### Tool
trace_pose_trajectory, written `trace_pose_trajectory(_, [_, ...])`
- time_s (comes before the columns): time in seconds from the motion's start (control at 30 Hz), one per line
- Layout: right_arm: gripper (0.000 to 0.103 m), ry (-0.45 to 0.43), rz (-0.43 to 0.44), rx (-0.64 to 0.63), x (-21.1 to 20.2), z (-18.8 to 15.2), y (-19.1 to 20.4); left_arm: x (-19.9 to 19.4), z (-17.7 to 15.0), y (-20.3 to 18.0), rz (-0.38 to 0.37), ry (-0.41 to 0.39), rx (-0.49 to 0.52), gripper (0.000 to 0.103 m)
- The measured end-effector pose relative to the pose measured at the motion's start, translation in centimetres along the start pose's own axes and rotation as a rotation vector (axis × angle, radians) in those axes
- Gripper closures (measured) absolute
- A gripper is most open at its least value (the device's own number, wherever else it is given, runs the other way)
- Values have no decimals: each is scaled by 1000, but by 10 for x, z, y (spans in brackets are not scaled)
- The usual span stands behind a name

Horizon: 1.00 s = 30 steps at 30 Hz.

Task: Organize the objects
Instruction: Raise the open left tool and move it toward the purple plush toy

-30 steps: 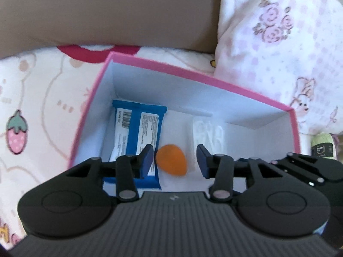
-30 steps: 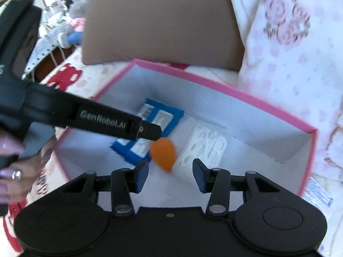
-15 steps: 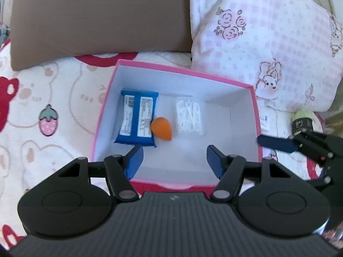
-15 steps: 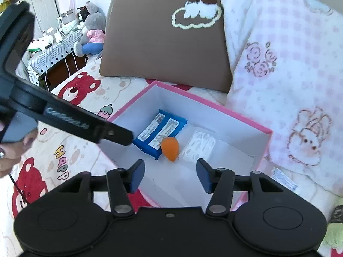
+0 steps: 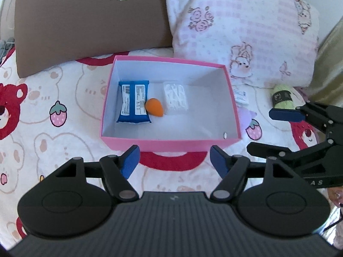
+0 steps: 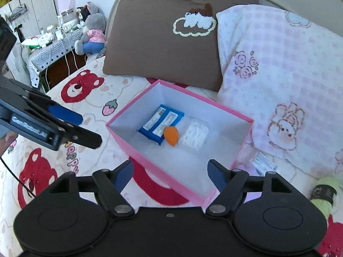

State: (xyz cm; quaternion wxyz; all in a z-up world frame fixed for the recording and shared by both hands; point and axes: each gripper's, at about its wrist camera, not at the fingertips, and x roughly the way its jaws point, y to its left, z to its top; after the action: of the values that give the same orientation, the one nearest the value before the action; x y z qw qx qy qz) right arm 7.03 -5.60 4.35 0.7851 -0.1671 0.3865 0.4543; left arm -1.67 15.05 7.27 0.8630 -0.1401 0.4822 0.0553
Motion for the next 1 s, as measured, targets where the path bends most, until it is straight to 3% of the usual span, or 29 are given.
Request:
trace_pose_trajectory(0.33, [23,30,-28,39,-44,-37,-6,-13,-35,-29,-86,66,71,26])
trace_pose_trajectory(0.67, [23,34,-67,56,-81,-70,-14,-19,-57,-60,-119,85,112,26])
trace_pose_trajectory(1.0, [23,43,-112,92,-99,-103,-29,9,-74,-96,-153,178,174,25])
